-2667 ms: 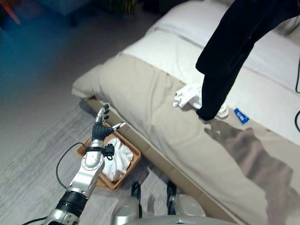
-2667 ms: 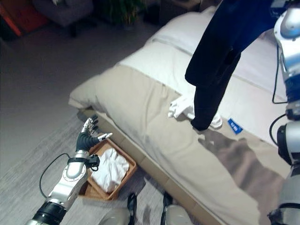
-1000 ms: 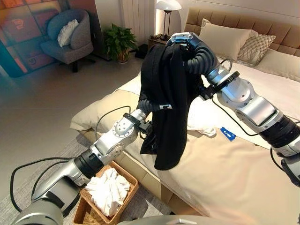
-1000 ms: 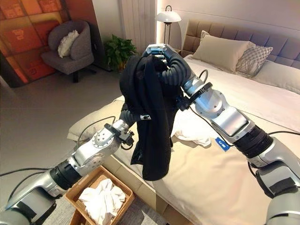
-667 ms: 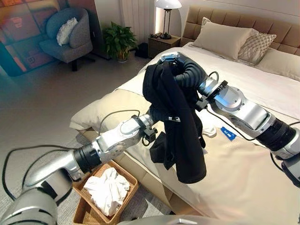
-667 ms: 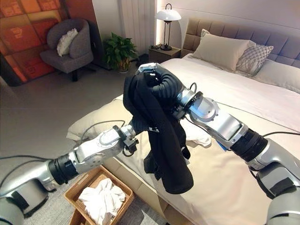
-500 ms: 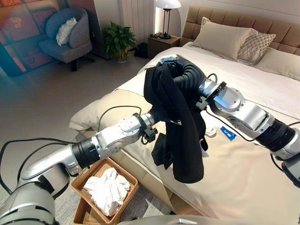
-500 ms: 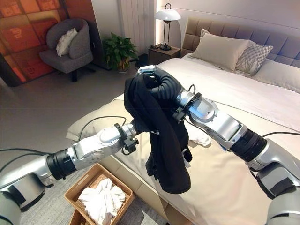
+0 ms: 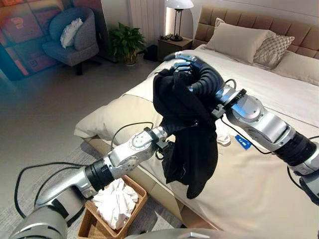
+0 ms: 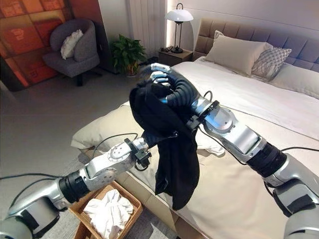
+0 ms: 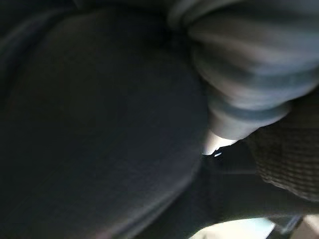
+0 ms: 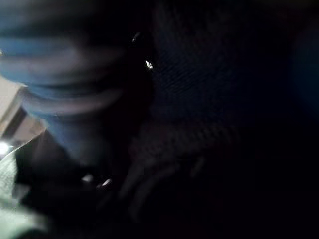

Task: Pick up clothes into the bucket

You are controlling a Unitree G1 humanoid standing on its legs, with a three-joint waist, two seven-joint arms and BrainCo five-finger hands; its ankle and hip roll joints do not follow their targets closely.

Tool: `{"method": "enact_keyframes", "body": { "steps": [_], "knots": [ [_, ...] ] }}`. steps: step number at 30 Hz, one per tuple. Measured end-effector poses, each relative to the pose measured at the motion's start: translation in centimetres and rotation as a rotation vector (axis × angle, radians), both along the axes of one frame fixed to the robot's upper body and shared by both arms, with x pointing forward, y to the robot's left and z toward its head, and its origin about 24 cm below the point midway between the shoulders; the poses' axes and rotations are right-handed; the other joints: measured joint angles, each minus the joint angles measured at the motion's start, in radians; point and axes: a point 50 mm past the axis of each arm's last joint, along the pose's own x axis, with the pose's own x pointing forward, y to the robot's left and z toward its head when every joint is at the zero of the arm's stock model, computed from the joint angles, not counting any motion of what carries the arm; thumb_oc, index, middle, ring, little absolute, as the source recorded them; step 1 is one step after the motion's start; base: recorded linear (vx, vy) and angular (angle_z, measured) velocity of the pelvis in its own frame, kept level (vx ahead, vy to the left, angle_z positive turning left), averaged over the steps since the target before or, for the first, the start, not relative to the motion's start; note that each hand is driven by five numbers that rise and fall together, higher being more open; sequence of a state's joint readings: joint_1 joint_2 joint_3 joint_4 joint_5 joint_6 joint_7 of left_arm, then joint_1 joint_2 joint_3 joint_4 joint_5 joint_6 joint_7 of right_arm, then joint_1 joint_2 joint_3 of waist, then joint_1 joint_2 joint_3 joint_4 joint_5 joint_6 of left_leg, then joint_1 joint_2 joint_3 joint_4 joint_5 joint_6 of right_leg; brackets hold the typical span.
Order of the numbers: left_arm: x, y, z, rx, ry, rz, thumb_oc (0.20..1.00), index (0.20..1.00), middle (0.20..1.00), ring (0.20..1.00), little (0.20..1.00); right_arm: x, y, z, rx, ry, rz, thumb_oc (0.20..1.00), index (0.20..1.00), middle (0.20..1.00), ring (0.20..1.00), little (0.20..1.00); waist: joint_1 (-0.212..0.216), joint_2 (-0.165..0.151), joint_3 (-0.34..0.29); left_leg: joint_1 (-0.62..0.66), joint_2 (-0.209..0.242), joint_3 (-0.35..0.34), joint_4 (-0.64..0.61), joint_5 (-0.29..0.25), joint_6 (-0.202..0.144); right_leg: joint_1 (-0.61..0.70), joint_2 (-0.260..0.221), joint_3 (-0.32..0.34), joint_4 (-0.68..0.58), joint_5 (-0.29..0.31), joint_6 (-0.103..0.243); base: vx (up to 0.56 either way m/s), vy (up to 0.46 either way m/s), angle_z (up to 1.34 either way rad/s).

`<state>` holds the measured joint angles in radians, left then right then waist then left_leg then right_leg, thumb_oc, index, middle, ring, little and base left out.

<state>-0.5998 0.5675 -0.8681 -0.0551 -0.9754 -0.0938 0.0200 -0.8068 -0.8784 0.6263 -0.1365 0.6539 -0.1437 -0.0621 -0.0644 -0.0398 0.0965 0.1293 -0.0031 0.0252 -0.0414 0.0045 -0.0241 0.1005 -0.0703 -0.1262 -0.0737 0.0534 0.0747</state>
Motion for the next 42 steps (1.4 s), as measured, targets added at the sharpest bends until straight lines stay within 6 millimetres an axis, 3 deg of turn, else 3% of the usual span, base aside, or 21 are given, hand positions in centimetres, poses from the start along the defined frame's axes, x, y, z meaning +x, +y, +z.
{"method": "enact_keyframes", "body": {
  "steps": [5, 7, 10, 12, 13, 15, 17, 18, 21, 23, 24, 25, 26, 28, 29, 31, 36, 38, 42],
  "knots": [
    [-0.2, 2.3, -1.0, -0.017, 0.043, 0.081, 0.2, 0.2, 0.2, 0.2, 0.2, 0.0, -2.9, 0.6, 0.083, -0.04, -0.125, 1.0, 1.0, 1.0, 1.0, 1.0, 0.001, -0.004, 0.006, 0.001, 0.0, 0.0, 0.0, 0.0, 0.0, 0.002, 0.0, -0.001, 0.0, 0.0, 0.0, 0.0, 0.0, 0.0],
    [-0.3, 4.0, -1.2, -0.014, 0.053, 0.135, 0.2, 0.2, 0.2, 0.2, 0.2, -0.1, -4.9, 0.5, 0.108, -0.045, -0.204, 1.0, 1.0, 1.0, 1.0, 1.0, 0.003, -0.006, 0.017, 0.003, 0.0, -0.001, 0.0, 0.0, 0.0, 0.004, 0.0, -0.001, -0.001, 0.0, 0.0, 0.0, 0.0, 0.0],
    [-0.8, 8.5, -1.5, -0.034, 0.067, 0.281, 0.2, 0.2, 0.2, 0.2, 0.2, -0.7, -8.8, -0.5, 0.17, -0.027, -0.352, 1.0, 1.0, 1.0, 1.0, 1.0, 0.005, -0.008, 0.035, 0.013, 0.0, -0.001, -0.002, 0.0, 0.0, 0.014, 0.0, -0.002, -0.002, -0.001, -0.001, 0.0, 0.0, 0.0],
    [-1.4, 11.1, -1.5, -0.054, 0.07, 0.379, 0.2, 0.2, 0.2, 0.2, 0.2, -1.4, -10.7, -1.9, 0.205, 0.002, -0.433, 1.0, 1.0, 1.0, 1.0, 1.0, 0.012, -0.006, 0.044, 0.016, 0.001, -0.003, -0.006, 0.0, 0.0, 0.016, -0.001, -0.004, -0.001, -0.007, 0.003, 0.0, 0.0, 0.0],
    [-2.2, 13.6, -1.3, -0.111, 0.061, 0.495, 0.2, 0.2, 0.2, 0.2, 0.2, -2.5, -12.7, -3.4, 0.261, 0.023, -0.518, 1.0, 1.0, 1.0, 1.0, 1.0, 0.01, -0.011, 0.051, 0.02, 0.001, -0.003, -0.007, -0.001, 0.0, 0.019, 0.0, -0.004, 0.0, -0.01, -0.003, 0.0, 0.0, 0.0],
    [-2.7, 15.7, -1.4, -0.122, 0.056, 0.595, 0.2, 0.2, 0.2, 0.2, 0.2, -3.2, -14.4, -5.5, 0.279, 0.086, -0.609, 1.0, 1.0, 1.0, 1.0, 1.0, 0.025, -0.008, 0.055, 0.02, 0.0, -0.005, -0.007, -0.001, 0.0, 0.02, 0.0, -0.006, 0.0, -0.011, -0.002, 0.0, 0.0, 0.0],
    [-3.3, 18.1, -1.3, -0.151, 0.033, 0.728, 0.2, 0.2, 0.2, 0.2, 0.2, -4.2, -15.2, -8.3, 0.338, 0.154, -0.676, 1.0, 1.0, 1.0, 1.0, 1.0, 0.027, -0.006, 0.056, 0.02, 0.0, -0.006, -0.008, -0.002, -0.002, 0.02, -0.001, -0.008, 0.0, -0.013, 0.0, 0.0, 0.001, 0.02],
    [-3.8, 19.7, -1.5, -0.183, 0.011, 0.828, 0.2, 0.2, 0.2, 0.2, 0.2, -5.2, -15.7, -10.8, 0.36, 0.22, -0.735, 1.0, 1.0, 1.0, 1.0, 1.0, 0.028, -0.004, 0.057, 0.02, 0.0, -0.01, -0.008, -0.002, -0.001, 0.021, -0.001, -0.011, 0.001, -0.014, -0.001, 0.0, 0.006, 0.06],
    [-4.5, 21.5, -2.1, -0.214, 0.005, 0.966, 0.2, 0.2, 0.2, 0.2, 0.2, -6.7, -16.1, -15.3, 0.348, 0.372, -0.821, 1.0, 1.0, 1.0, 1.0, 1.0, 0.03, -0.002, 0.058, 0.019, -0.002, -0.018, -0.008, -0.002, -0.002, 0.02, -0.004, -0.02, 0.001, -0.019, 0.002, 0.0, 0.013, 0.1],
    [-4.9, 22.5, -2.5, -0.199, -0.006, 1.044, 0.2, 0.2, 0.2, 0.2, 0.2, -8.4, -16.5, -19.4, 0.304, 0.51, -0.91, 1.0, 1.0, 1.0, 1.0, 1.0, 0.031, -0.001, 0.058, 0.02, -0.002, -0.021, -0.008, -0.002, -0.002, 0.021, -0.004, -0.021, 0.003, -0.023, 0.003, -0.02, 0.012, 0.05],
    [-5.2, 22.9, -2.6, -0.169, -0.025, 1.075, 0.2, 0.2, 0.2, 0.2, 0.2, -10.0, -17.0, -22.6, 0.238, 0.627, -0.972, 1.0, 1.0, 1.0, 1.0, 1.0, 0.033, 0.002, 0.06, 0.019, -0.003, -0.023, -0.008, -0.002, -0.002, 0.018, -0.006, -0.021, 0.009, -0.027, 0.002, -0.03, 0.015, 0.04],
    [-5.4, 23.2, -2.6, -0.163, -0.036, 1.098, 0.2, 0.2, 0.2, 0.2, 0.2, -10.8, -17.2, -24.1, 0.224, 0.695, -1.003, 1.0, 1.0, 1.0, 1.0, 1.0, 0.032, 0.002, 0.06, 0.019, -0.002, -0.024, -0.008, -0.002, -0.002, 0.017, -0.006, -0.022, 0.013, -0.029, 0.001, -0.03, 0.015, 0.03],
    [-5.5, 23.5, -2.4, -0.141, -0.054, 1.118, 0.2, 0.2, 0.2, 0.2, 0.2, -12.8, -17.2, -26.8, 0.17, 0.81, -1.042, 1.0, 1.0, 1.0, 1.0, 1.0, 0.03, 0.01, 0.063, 0.019, -0.002, -0.024, -0.008, -0.002, -0.002, 0.016, -0.006, -0.022, 0.016, -0.03, 0.002, -0.03, 0.013, 0.01],
    [-5.7, 23.9, -2.0, -0.118, -0.097, 1.149, 0.2, 0.2, 0.2, 0.2, 0.2, -15.0, -16.6, -30.7, 0.089, 0.997, -1.065, 1.0, 1.0, 1.0, 1.0, 1.0, 0.029, 0.012, 0.06, 0.019, -0.001, -0.025, -0.008, -0.002, -0.002, 0.016, -0.005, -0.023, 0.017, -0.031, 0.001, -0.02, 0.004, 0.0],
    [-5.7, 24.0, -1.8, -0.115, -0.109, 1.159, 0.2, 0.2, 0.2, 0.2, 0.2, -15.9, -16.3, -31.6, 0.058, 1.047, -1.059, 1.0, 1.0, 1.0, 1.0, 1.0, 0.028, 0.019, 0.061, 0.018, -0.001, -0.025, -0.008, -0.002, -0.002, 0.015, -0.005, -0.023, 0.017, -0.031, 0.001, 0.0, 0.0, 0.0],
    [-5.7, 24.2, -1.4, -0.097, -0.144, 1.176, 0.2, 0.2, 0.2, 0.2, 0.2, -19.3, -15.4, -34.8, -0.036, 1.226, -1.052, 1.0, 1.0, 1.0, 1.0, 1.0, 0.026, 0.032, 0.056, 0.019, 0.0, -0.025, -0.008, -0.002, -0.002, 0.015, -0.004, -0.024, 0.017, -0.031, 0.001, 0.0, 0.0, 0.0],
    [-5.4, 24.6, -1.3, -0.093, -0.176, 1.207, 0.2, 0.2, 0.2, 0.2, 0.2, -24.1, -14.2, -39.1, -0.223, 1.525, -1.037, 1.0, 1.0, 1.0, 1.0, 1.0, 0.03, 0.041, 0.052, 0.017, 0.003, -0.026, -0.003, -0.002, -0.002, 0.015, -0.001, -0.023, 0.019, -0.032, 0.002, -0.01, 0.002, 0.0],
    [-5.4, 25.1, -1.7, -0.059, -0.161, 1.237, 0.2, 0.2, 0.2, 0.2, 0.2, -25.4, -14.1, -39.8, -0.271, 1.582, -1.035, 1.0, 1.0, 1.0, 1.0, 1.0, 0.029, 0.045, 0.051, 0.016, 0.003, -0.026, -0.004, -0.002, -0.002, 0.013, -0.002, -0.023, 0.019, -0.032, 0.002, 0.0, 0.0, 0.0],
    [-5.3, 26.5, -1.8, 0.005, -0.149, 1.28, 0.2, 0.2, 0.2, 0.2, 0.2, -25.1, -13.6, -40.0, -0.398, 1.576, -0.96, 1.0, 1.0, 1.0, 1.0, 1.0, 0.03, 0.043, 0.05, 0.005, 0.006, -0.026, -0.004, -0.005, -0.005, -0.007, -0.001, -0.023, 0.034, -0.035, -0.002, 0.0, 0.0, 0.0]
  ]
}}
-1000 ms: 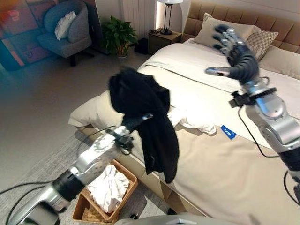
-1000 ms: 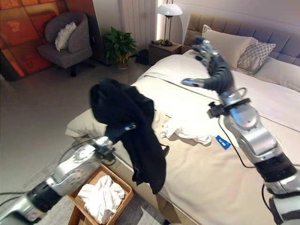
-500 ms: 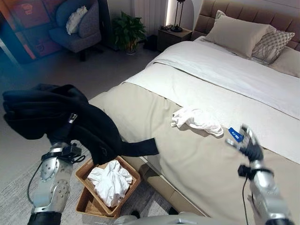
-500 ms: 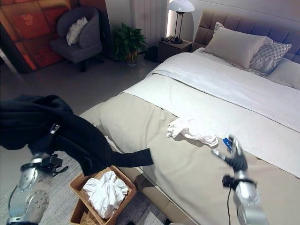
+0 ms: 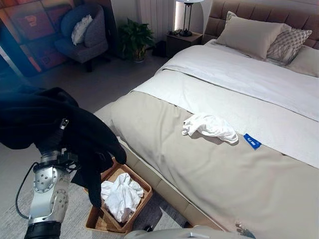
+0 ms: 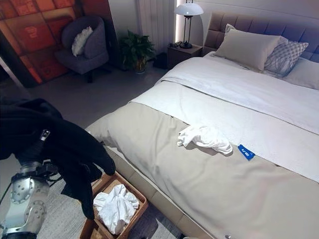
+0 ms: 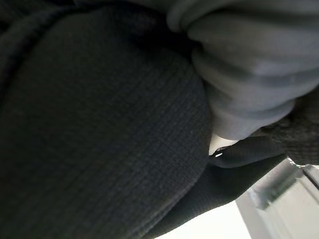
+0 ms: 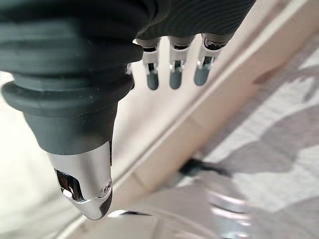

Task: Pick up clothes into the bucket

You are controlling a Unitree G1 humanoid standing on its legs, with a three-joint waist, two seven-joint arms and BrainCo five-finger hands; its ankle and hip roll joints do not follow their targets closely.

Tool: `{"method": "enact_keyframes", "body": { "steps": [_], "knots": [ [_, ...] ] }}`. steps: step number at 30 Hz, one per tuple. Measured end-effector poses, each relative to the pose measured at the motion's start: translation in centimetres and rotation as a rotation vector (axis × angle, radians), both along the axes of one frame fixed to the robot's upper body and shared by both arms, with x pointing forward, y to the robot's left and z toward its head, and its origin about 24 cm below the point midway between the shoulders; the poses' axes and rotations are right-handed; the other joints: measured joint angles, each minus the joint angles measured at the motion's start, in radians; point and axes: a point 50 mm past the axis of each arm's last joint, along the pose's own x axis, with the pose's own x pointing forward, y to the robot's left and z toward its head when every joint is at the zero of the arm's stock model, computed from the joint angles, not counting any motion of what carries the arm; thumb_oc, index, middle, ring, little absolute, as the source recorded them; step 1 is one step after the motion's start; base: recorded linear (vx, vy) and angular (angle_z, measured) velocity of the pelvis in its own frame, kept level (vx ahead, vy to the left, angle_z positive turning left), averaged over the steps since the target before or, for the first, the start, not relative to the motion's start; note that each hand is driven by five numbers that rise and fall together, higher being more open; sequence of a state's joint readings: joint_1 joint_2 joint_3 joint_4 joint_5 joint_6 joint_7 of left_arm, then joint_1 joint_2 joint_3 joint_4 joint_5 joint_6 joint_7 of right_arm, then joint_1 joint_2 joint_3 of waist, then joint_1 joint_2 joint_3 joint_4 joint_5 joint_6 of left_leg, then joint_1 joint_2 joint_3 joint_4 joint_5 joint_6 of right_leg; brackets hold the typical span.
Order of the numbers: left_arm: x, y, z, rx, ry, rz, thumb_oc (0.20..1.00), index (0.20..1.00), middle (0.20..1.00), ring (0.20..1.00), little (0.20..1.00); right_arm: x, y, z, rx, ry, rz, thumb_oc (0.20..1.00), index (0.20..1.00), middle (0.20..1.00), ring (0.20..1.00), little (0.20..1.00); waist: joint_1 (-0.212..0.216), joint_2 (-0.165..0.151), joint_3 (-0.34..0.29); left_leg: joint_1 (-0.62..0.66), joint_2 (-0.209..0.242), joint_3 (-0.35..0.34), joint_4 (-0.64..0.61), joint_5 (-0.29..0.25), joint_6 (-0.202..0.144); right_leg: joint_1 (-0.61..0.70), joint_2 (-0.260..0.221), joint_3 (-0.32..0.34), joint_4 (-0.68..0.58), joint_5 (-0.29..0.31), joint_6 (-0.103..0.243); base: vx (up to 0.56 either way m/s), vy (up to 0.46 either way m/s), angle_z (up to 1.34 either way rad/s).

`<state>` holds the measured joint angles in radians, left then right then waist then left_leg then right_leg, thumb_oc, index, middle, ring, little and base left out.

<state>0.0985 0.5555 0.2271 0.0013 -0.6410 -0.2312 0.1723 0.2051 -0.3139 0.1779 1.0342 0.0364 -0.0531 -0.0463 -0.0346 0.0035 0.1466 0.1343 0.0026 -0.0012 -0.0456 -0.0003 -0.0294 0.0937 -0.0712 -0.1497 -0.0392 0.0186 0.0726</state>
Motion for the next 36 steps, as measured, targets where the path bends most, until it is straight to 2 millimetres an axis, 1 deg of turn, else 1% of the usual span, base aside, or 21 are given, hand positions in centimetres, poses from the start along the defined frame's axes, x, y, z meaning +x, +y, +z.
{"method": "enact_keyframes", "body": {
  "steps": [3, 7, 9, 13, 14, 17, 19, 21, 22, 23, 24, 25, 26, 27, 29, 31, 32, 33, 34, 35, 36],
  "knots": [
    [0.4, 0.5, 0.4, 0.011, -0.018, 0.026, 0.2, 0.2, 0.2, 0.2, 0.2, 0.3, 0.4, 0.2, -0.004, -0.008, 0.111, 1.0, 1.0, 1.0, 1.0, 1.0, 0.001, 0.001, 0.001, -0.01, -0.001, 0.0, 0.0, 0.003, 0.003, -0.011, -0.001, 0.0, 0.001, 0.001, 0.001, -0.03, 0.009, 0.0],
    [0.6, 0.9, 0.2, 0.004, -0.02, 0.049, 0.2, 0.2, 0.2, 0.2, 0.2, 1.5, 0.4, 0.3, -0.009, -0.019, 0.151, 1.0, 1.0, 1.0, 1.0, 1.0, 0.002, 0.001, 0.002, -0.02, 0.0, 0.0, 0.001, 0.001, 0.001, -0.025, -0.001, 0.001, 0.008, -0.003, -0.004, 0.0, 0.0, 0.0],
    [0.8, 0.9, 0.1, 0.003, -0.017, 0.053, 0.2, 0.2, 0.2, 0.2, 0.2, 2.3, 0.5, 0.4, -0.014, -0.037, 0.163, 1.0, 1.0, 1.0, 1.0, 1.0, 0.002, -0.003, 0.019, -0.027, 0.0, 0.0, 0.002, 0.004, 0.004, -0.033, -0.001, 0.001, 0.013, -0.002, -0.002, 0.0, 0.0, 0.0],
    [0.8, 1.1, -0.4, 0.003, 0.004, 0.063, 0.2, 0.2, 0.2, 0.2, 0.2, 2.6, 0.5, 0.5, -0.016, -0.047, 0.168, 1.0, 1.0, 1.0, 1.0, 1.0, 0.0, 0.0, 0.037, -0.042, -0.001, 0.0, 0.016, 0.004, 0.004, -0.046, -0.002, 0.002, 0.025, -0.002, -0.002, -0.05, 0.037, -0.01],
    [1.0, 1.1, -0.3, 0.017, 0.003, 0.069, 0.2, 0.2, 0.2, 0.2, 0.2, 3.1, 0.5, 0.6, -0.018, -0.06, 0.175, 1.0, 1.0, 1.0, 1.0, 1.0, 0.0, -0.004, 0.059, -0.048, -0.003, 0.0, 0.024, 0.004, 0.004, -0.051, -0.003, 0.002, 0.031, -0.002, -0.003, -0.07, 0.035, -0.01],
    [1.3, 1.4, -0.9, 0.013, 0.025, 0.095, 0.2, 0.2, 0.2, 0.2, 0.2, 3.9, 0.4, 0.8, -0.026, -0.079, 0.184, 1.0, 1.0, 1.0, 1.0, 1.0, -0.001, -0.004, 0.084, -0.088, -0.005, 0.0, 0.047, 0.003, 0.002, -0.093, -0.006, 0.004, 0.058, -0.003, -0.004, -0.13, 0.042, -0.02],
    [2.1, 1.3, -1.3, -0.007, 0.037, 0.11, 0.2, 0.2, 0.2, 0.2, 0.2, 5.1, 0.2, 1.2, -0.041, -0.11, 0.202, 1.0, 1.0, 1.0, 1.0, 1.0, 0.0, -0.007, 0.143, -0.141, -0.009, 0.0, 0.102, -0.003, -0.004, -0.144, -0.013, 0.007, 0.107, -0.006, -0.004, -0.17, 0.054, -0.02],
    [2.5, 1.1, -1.6, -0.008, 0.053, 0.108, 0.2, 0.2, 0.2, 0.2, 0.2, 6.4, -0.1, 1.6, -0.059, -0.14, 0.213, 1.0, 1.0, 1.0, 1.0, 1.0, -0.002, -0.013, 0.18, -0.194, -0.015, 0.001, 0.143, -0.009, -0.007, -0.203, -0.019, 0.019, 0.156, -0.013, -0.007, -0.12, 0.053, -0.07],
    [2.8, 1.0, -1.7, -0.002, 0.058, 0.108, 0.2, 0.2, 0.2, 0.2, 0.2, 6.9, -0.2, 1.8, -0.067, -0.155, 0.22, 1.0, 1.0, 1.0, 1.0, 1.0, -0.001, -0.015, 0.195, -0.213, -0.015, 0.004, 0.163, -0.012, -0.006, -0.222, -0.023, 0.026, 0.181, -0.021, -0.007, -0.15, 0.067, -0.13],
    [3.1, 1.0, -1.9, 0.022, 0.076, 0.11, 0.2, 0.2, 0.2, 0.2, 0.2, 8.0, -0.4, 2.2, -0.082, -0.183, 0.231, 1.0, 1.0, 1.0, 1.0, 1.0, 0.0, -0.02, 0.23, -0.24, -0.018, 0.01, 0.196, -0.025, 0.0, -0.26, -0.028, 0.031, 0.229, -0.033, -0.005, -0.16, 0.064, -0.16],
    [3.3, 0.9, -2.0, 0.028, 0.086, 0.112, 0.2, 0.2, 0.2, 0.2, 0.2, 8.8, -0.5, 2.6, -0.089, -0.211, 0.239, 1.0, 1.0, 1.0, 1.0, 1.0, -0.002, -0.027, 0.251, -0.27, -0.021, 0.016, 0.241, -0.04, 0.005, -0.298, -0.036, 0.042, 0.276, -0.05, -0.008, -0.22, 0.069, -0.13],
    [3.5, 0.8, -2.0, 0.035, 0.088, 0.112, 0.2, 0.2, 0.2, 0.2, 0.2, 9.2, -0.5, 2.8, -0.095, -0.229, 0.244, 1.0, 1.0, 1.0, 1.0, 1.0, -0.002, -0.03, 0.269, -0.283, -0.023, 0.023, 0.265, -0.051, 0.009, -0.312, -0.037, 0.048, 0.303, -0.062, -0.009, -0.16, 0.032, -0.12],
    [3.9, 0.5, -1.7, 0.062, 0.089, 0.109, 0.2, 0.2, 0.2, 0.2, 0.2, 9.9, -0.7, 3.3, -0.106, -0.257, 0.253, 1.0, 1.0, 1.0, 1.0, 1.0, -0.003, -0.033, 0.293, -0.329, -0.024, 0.024, 0.332, -0.073, 0.01, -0.353, -0.045, 0.053, 0.356, -0.077, -0.01, -0.15, 0.021, -0.05],
    [4.2, 0.4, -1.6, 0.069, 0.087, 0.107, 0.2, 0.2, 0.2, 0.2, 0.2, 10.3, -0.8, 3.5, -0.113, -0.27, 0.254, 1.0, 1.0, 1.0, 1.0, 1.0, -0.005, -0.033, 0.306, -0.352, -0.025, 0.024, 0.364, -0.089, 0.013, -0.372, -0.045, 0.056, 0.381, -0.091, -0.01, -0.15, 0.029, 0.0],
    [5.5, 0.2, -1.2, 0.1, 0.09, 0.109, 0.2, 0.2, 0.2, 0.2, 0.2, 11.4, -1.1, 4.1, -0.136, -0.305, 0.258, 1.0, 1.0, 1.0, 1.0, 1.0, -0.006, -0.041, 0.346, -0.47, -0.019, 0.02, 0.528, -0.147, 0.018, -0.469, -0.047, 0.063, 0.508, -0.13, -0.017, -0.12, 0.023, 0.02],
    [5.9, 0.5, -1.5, 0.094, 0.114, 0.129, 0.2, 0.2, 0.2, 0.2, 0.2, 11.8, -1.0, 4.3, -0.142, -0.326, 0.26, 1.0, 1.0, 1.0, 1.0, 1.0, -0.009, -0.053, 0.362, -0.524, -0.015, 0.023, 0.598, -0.171, 0.019, -0.521, -0.051, 0.071, 0.568, -0.151, -0.023, -0.13, 0.007, -0.02],
    [5.9, 0.6, -1.6, 0.091, 0.123, 0.14, 0.2, 0.2, 0.2, 0.2, 0.2, 12.0, -1.0, 4.5, -0.145, -0.339, 0.262, 1.0, 1.0, 1.0, 1.0, 1.0, -0.009, -0.054, 0.367, -0.545, -0.012, 0.02, 0.62, -0.186, 0.028, -0.537, -0.05, 0.069, 0.583, -0.157, -0.025, -0.13, -0.002, -0.04],
    [6.1, 0.7, -1.9, 0.097, 0.141, 0.153, 0.2, 0.2, 0.2, 0.2, 0.2, 12.2, -1.0, 4.8, -0.15, -0.36, 0.262, 1.0, 1.0, 1.0, 1.0, 1.0, -0.012, -0.061, 0.372, -0.595, -0.008, 0.018, 0.672, -0.194, 0.029, -0.581, -0.046, 0.074, 0.619, -0.159, -0.025, -0.13, 0.0, -0.02],
    [6.3, 0.8, -1.9, 0.103, 0.151, 0.159, 0.2, 0.2, 0.2, 0.2, 0.2, 12.5, -1.0, 4.9, -0.153, -0.374, 0.263, 1.0, 1.0, 1.0, 1.0, 1.0, -0.011, -0.065, 0.376, -0.626, -0.006, 0.015, 0.697, -0.208, 0.033, -0.609, -0.045, 0.072, 0.639, -0.163, -0.027, -0.14, -0.008, -0.02],
    [6.4, 1.0, -1.9, 0.098, 0.156, 0.173, 0.2, 0.2, 0.2, 0.2, 0.2, 12.7, -1.0, 5.1, -0.154, -0.39, 0.257, 1.0, 1.0, 1.0, 1.0, 1.0, -0.013, -0.075, 0.382, -0.666, -0.005, 0.013, 0.728, -0.21, 0.031, -0.649, -0.046, 0.074, 0.668, -0.164, -0.029, -0.14, -0.015, 0.03],
    [6.6, 1.0, -2.0, 0.097, 0.163, 0.176, 0.2, 0.2, 0.2, 0.2, 0.2, 12.8, -0.9, 5.2, -0.152, -0.398, 0.257, 1.0, 1.0, 1.0, 1.0, 1.0, -0.014, -0.079, 0.384, -0.689, -0.005, 0.01, 0.741, -0.212, 0.032, -0.668, -0.048, 0.073, 0.681, -0.165, -0.03, -0.08, -0.018, 0.05]
  ]
}}
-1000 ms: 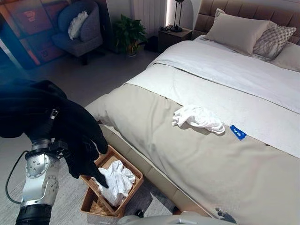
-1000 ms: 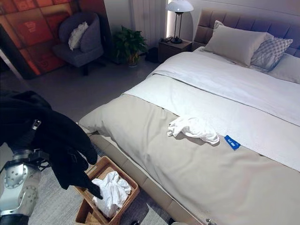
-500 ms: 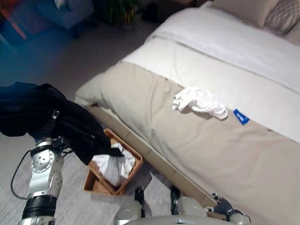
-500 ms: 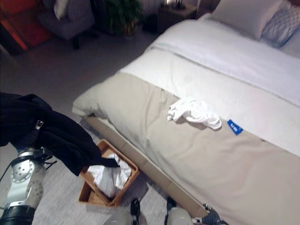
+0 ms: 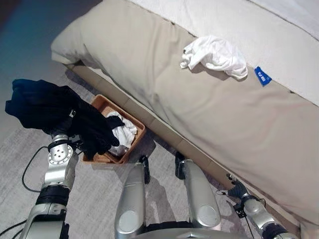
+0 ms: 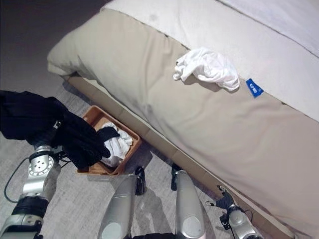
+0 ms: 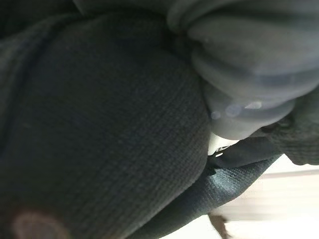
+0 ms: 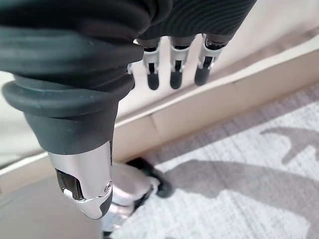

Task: Pick up clothes into the bucket

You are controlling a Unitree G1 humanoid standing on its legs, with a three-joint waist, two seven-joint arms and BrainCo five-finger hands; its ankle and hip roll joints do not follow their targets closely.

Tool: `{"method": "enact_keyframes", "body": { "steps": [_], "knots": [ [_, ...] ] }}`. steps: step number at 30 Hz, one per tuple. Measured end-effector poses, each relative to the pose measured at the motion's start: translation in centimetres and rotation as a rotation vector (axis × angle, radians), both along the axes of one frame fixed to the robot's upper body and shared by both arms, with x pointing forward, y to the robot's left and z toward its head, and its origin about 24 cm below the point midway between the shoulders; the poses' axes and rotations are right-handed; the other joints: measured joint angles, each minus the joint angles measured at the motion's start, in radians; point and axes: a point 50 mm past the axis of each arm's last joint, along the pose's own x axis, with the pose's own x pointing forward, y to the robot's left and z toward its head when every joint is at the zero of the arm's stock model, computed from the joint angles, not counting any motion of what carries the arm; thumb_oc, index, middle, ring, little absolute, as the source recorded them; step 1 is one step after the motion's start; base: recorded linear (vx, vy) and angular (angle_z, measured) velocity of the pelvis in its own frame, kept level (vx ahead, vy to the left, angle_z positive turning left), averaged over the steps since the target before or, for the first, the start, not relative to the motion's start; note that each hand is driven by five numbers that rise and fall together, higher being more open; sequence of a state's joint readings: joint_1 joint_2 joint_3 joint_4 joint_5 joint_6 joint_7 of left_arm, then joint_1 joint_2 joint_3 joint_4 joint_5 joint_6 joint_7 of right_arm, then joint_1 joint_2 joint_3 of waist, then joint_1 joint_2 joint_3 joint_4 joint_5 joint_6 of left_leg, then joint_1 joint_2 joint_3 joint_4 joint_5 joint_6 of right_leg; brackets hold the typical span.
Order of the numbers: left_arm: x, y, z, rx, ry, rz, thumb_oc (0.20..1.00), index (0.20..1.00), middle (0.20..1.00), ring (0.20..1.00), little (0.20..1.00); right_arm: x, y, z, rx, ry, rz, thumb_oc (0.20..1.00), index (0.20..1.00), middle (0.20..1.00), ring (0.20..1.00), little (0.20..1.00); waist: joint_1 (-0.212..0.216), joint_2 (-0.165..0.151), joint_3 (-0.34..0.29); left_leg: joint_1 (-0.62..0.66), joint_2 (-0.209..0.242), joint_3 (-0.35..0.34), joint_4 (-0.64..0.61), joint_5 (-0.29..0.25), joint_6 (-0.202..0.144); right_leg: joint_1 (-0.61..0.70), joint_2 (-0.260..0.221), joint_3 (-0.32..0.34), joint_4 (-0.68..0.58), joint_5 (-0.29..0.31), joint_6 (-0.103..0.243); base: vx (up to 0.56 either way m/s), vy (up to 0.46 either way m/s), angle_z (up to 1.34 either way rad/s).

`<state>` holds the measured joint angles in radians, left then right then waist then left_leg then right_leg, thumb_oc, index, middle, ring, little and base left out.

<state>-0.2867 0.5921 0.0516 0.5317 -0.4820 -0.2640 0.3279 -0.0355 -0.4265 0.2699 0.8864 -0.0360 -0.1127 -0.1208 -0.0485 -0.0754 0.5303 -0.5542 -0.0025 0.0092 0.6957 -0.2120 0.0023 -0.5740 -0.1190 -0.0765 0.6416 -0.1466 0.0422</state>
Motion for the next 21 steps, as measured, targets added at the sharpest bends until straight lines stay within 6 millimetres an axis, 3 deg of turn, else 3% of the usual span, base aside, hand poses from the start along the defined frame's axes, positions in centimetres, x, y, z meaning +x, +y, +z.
{"method": "enact_keyframes", "body": {
  "steps": [5, 8, 10, 11, 12, 13, 14, 15, 19, 20, 21],
  "knots": [
    [0.8, 0.0, -0.1, 0.008, 0.028, 0.017, 0.2, 0.2, 0.2, 0.2, 0.2, 0.6, 0.2, 0.5, 0.012, -0.047, -0.017, 1.0, 1.0, 1.0, 1.0, 1.0, -0.011, -0.032, 0.012, -0.153, 0.005, -0.02, 0.091, -0.002, -0.001, -0.143, 0.006, -0.006, 0.081, -0.017, 0.002, -0.07, -0.037, 0.07],
    [1.5, 0.2, -0.7, -0.002, 0.081, 0.041, 0.2, 0.2, 0.2, 0.2, 0.2, 1.5, 0.3, 1.1, 0.007, -0.092, -0.006, 1.0, 1.0, 1.0, 1.0, 1.0, -0.014, -0.036, 0.012, -0.241, 0.007, -0.051, 0.118, -0.002, -0.001, -0.218, 0.016, -0.027, 0.086, -0.017, 0.004, -0.07, -0.03, -0.09],
    [1.9, -0.1, -0.5, -0.002, 0.076, 0.039, 0.2, 0.2, 0.2, 0.2, 0.2, 1.2, 0.4, 1.1, 0.018, -0.103, -0.012, 1.0, 1.0, 1.0, 1.0, 1.0, -0.022, -0.05, 0.01, -0.291, 0.012, -0.047, 0.152, 0.0, 0.0, -0.264, 0.008, -0.019, 0.192, -0.074, -0.01, -0.07, -0.01, 0.15],
    [2.2, -0.3, -0.2, 0.001, 0.067, 0.032, 0.2, 0.2, 0.2, 0.2, 0.2, 1.0, 0.4, 1.0, 0.017, -0.102, -0.016, 1.0, 1.0, 1.0, 1.0, 1.0, -0.02, -0.057, 0.009, -0.311, 0.009, -0.047, 0.167, -0.001, -0.001, -0.278, 0.004, -0.018, 0.201, -0.072, -0.009, -0.06, -0.019, 0.18],
    [3.0, -0.5, 0.6, -0.01, 0.045, 0.031, 0.2, 0.2, 0.2, 0.2, 0.2, 1.5, 0.2, 1.4, 0.013, -0.128, -0.023, 1.0, 1.0, 1.0, 1.0, 1.0, -0.024, -0.06, 0.01, -0.377, -0.013, -0.069, 0.245, -0.016, -0.011, -0.333, 0.0, -0.028, 0.197, -0.075, -0.005, -0.04, -0.008, -0.07],
    [3.0, -0.4, 0.6, -0.02, 0.045, 0.039, 0.2, 0.2, 0.2, 0.2, 0.2, 1.8, 0.2, 1.7, 0.012, -0.145, -0.024, 1.0, 1.0, 1.0, 1.0, 1.0, -0.022, -0.06, 0.01, -0.387, -0.016, -0.076, 0.301, -0.032, 0.005, -0.352, 0.004, -0.034, 0.199, -0.073, -0.002, -0.08, -0.022, -0.35],
    [3.1, -0.1, 0.7, -0.024, 0.048, 0.057, 0.2, 0.2, 0.2, 0.2, 0.2, 2.4, 0.4, 2.1, 0.014, -0.176, -0.023, 1.0, 1.0, 1.0, 1.0, 1.0, -0.02, -0.059, 0.01, -0.389, -0.01, -0.093, 0.294, -0.1, 0.018, -0.388, 0.012, -0.042, 0.224, -0.071, 0.009, -0.05, -0.025, -0.24],
    [3.4, -0.3, 0.8, -0.034, 0.044, 0.055, 0.2, 0.2, 0.2, 0.2, 0.2, 2.3, 0.7, 2.1, 0.028, -0.183, -0.022, 1.0, 1.0, 1.0, 1.0, 1.0, -0.034, -0.06, 0.01, -0.417, 0.0, -0.087, 0.294, -0.085, 0.045, -0.416, 0.009, -0.038, 0.319, -0.105, -0.001, -0.06, -0.036, 0.02],
    [3.9, -0.4, 1.5, -0.028, 0.028, 0.048, 0.2, 0.2, 0.2, 0.2, 0.2, 2.6, 0.8, 2.3, 0.034, -0.208, -0.026, 1.0, 1.0, 1.0, 1.0, 1.0, -0.043, -0.067, 0.005, -0.47, 0.003, -0.099, 0.293, -0.085, 0.032, -0.411, 0.009, -0.045, 0.285, -0.135, 0.001, -0.01, -0.012, 0.0],
    [3.7, -0.3, 1.2, -0.031, 0.04, 0.054, 0.275, 0.275, 0.275, 0.275, 0.275, 2.6, 0.8, 2.3, 0.033, -0.204, -0.025, 1.0, 1.0, 1.0, 1.0, 1.0, -0.046, -0.067, 0.005, -0.474, 0.003, -0.101, 0.288, -0.084, 0.03, -0.416, 0.009, -0.046, 0.283, -0.134, 0.003, 0.0, 0.0, 0.0],
    [3.6, -0.2, 1.0, -0.032, 0.051, 0.06, 0.57, 0.57, 0.57, 0.57, 0.57, 2.4, 0.9, 2.1, 0.031, -0.197, -0.018, 1.0, 1.0, 1.0, 1.0, 1.0, -0.051, -0.068, 0.005, -0.473, 0.003, -0.103, 0.286, -0.084, 0.03, -0.415, 0.009, -0.047, 0.283, -0.134, 0.003, 0.0, 0.0, 0.0]
  ]
}}
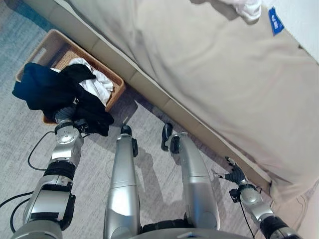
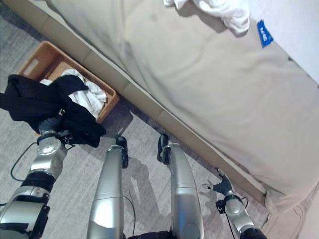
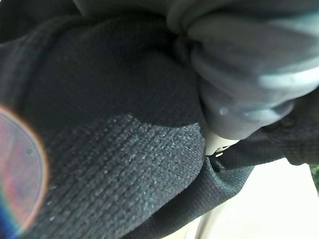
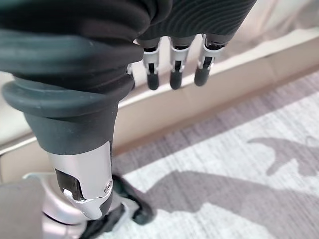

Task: Pick up clothes into the bucket

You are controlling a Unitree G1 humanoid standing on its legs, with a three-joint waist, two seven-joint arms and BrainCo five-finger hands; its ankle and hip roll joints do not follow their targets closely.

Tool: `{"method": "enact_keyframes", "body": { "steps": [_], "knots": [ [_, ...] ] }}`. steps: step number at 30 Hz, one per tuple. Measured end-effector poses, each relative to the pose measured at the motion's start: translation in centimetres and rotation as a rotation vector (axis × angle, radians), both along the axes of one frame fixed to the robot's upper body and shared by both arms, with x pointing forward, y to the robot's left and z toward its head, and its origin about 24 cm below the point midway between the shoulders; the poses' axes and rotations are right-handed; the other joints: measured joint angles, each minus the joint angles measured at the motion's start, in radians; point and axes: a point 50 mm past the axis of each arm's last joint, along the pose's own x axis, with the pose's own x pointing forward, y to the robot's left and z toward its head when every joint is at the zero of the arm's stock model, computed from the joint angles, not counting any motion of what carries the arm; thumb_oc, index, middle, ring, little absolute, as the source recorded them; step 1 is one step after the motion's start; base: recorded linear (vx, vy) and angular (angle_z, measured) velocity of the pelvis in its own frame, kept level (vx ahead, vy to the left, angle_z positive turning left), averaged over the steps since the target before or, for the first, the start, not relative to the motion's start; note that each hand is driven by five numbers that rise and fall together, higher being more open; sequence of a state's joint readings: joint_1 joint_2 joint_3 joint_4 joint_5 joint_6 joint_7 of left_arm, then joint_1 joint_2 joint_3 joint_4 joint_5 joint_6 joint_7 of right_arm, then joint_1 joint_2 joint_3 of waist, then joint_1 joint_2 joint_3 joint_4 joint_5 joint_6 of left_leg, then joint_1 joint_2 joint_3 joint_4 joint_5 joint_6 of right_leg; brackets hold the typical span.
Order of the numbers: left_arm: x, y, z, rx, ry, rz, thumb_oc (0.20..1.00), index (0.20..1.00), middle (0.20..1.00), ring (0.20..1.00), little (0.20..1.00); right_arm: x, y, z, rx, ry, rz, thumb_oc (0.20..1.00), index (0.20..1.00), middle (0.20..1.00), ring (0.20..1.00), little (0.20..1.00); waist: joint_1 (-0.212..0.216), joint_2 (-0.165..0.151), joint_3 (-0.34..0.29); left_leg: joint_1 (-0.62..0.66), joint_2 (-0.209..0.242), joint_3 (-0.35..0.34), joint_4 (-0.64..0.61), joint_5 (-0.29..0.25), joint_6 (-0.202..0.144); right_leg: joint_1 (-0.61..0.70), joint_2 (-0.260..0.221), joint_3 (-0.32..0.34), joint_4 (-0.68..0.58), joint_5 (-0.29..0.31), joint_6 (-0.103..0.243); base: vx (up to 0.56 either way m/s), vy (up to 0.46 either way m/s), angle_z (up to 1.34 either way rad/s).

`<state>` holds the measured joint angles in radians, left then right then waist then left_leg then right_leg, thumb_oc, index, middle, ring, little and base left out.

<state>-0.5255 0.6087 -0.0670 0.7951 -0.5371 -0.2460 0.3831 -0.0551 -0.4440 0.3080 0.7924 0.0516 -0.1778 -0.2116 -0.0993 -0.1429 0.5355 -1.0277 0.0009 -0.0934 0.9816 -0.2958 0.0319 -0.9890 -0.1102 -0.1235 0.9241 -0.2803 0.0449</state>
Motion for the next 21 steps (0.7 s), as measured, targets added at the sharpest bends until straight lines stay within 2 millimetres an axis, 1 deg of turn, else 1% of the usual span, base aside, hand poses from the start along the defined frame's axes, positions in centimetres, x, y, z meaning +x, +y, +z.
{"method": "enact_keyframes", "body": {
  "steps": [1, 2, 5, 9, 11, 17, 21],
  "knots": [
    [0.0, 0.1, 0.0, 0.0, 0.003, 0.003, 1.0, 1.0, 1.0, 1.0, 1.0, -0.1, 0.1, -0.1, -0.001, 0.002, 0.003, 1.0, 1.0, 1.0, 1.0, 1.0, -0.004, 0.0, 0.0, 0.0, 0.001, -0.001, -0.005, 0.004, -0.006, 0.0, 0.0, -0.002, -0.004, 0.0, 0.0, 0.0, 0.0, 0.0],
    [0.1, 0.1, 0.0, 0.0, 0.003, 0.005, 1.0, 1.0, 1.0, 1.0, 1.0, -0.1, 0.1, -0.1, -0.001, 0.002, 0.005, 1.0, 1.0, 1.0, 1.0, 1.0, -0.006, 0.0, 0.0, 0.0, 0.002, -0.001, -0.011, 0.011, -0.012, 0.0, 0.0, -0.004, -0.01, 0.003, -0.002, 0.0, 0.0, 0.0],
    [0.2, 0.1, 0.2, -0.001, -0.002, 0.005, 1.0, 1.0, 1.0, 1.0, 1.0, -0.1, 0.4, -0.1, -0.001, 0.0, 0.016, 1.0, 1.0, 1.0, 1.0, 1.0, -0.02, -0.001, 0.0, -0.002, 0.005, -0.003, -0.028, 0.025, -0.014, 0.002, 0.001, -0.011, -0.031, 0.02, -0.006, 0.0, -0.011, 0.0],
    [0.6, 0.4, 0.5, -0.009, 0.005, 0.035, 1.0, 1.0, 1.0, 1.0, 1.0, -0.1, 0.5, -0.2, 0.001, -0.006, 0.017, 1.0, 1.0, 1.0, 1.0, 1.0, -0.022, -0.001, -0.001, -0.002, 0.011, -0.008, -0.041, 0.036, -0.025, 0.012, 0.003, -0.025, -0.055, 0.041, -0.007, 0.0, -0.011, 0.01],
    [0.7, 0.4, 0.5, -0.011, 0.004, 0.044, 1.0, 1.0, 1.0, 1.0, 1.0, -0.1, 0.6, -0.2, 0.0, -0.008, 0.015, 1.0, 1.0, 1.0, 1.0, 1.0, -0.022, -0.002, -0.001, 0.0, 0.01, -0.006, -0.045, 0.043, -0.033, 0.014, 0.003, -0.025, -0.058, 0.054, -0.015, 0.0, -0.014, 0.02],
    [0.6, 0.8, 0.8, -0.077, -0.034, 0.106, 1.0, 1.0, 1.0, 1.0, 1.0, -0.1, 1.1, -0.4, 0.016, -0.007, 0.013, 1.0, 1.0, 1.0, 1.0, 1.0, -0.022, -0.002, -0.001, 0.045, 0.008, -0.007, -0.097, 0.052, -0.041, 0.064, 0.001, -0.031, -0.111, 0.064, -0.019, 0.01, -0.013, 0.03],
    [0.1, 1.9, 1.5, -0.103, -0.079, 0.174, 1.0, 1.0, 1.0, 1.0, 1.0, -0.1, 1.6, -0.5, 0.028, -0.009, 0.009, 1.0, 1.0, 1.0, 1.0, 1.0, -0.021, -0.003, -0.002, 0.077, 0.006, -0.007, -0.153, 0.07, -0.042, 0.096, -0.001, -0.037, -0.164, 0.076, -0.016, 0.02, -0.014, 0.05]
  ]
}}
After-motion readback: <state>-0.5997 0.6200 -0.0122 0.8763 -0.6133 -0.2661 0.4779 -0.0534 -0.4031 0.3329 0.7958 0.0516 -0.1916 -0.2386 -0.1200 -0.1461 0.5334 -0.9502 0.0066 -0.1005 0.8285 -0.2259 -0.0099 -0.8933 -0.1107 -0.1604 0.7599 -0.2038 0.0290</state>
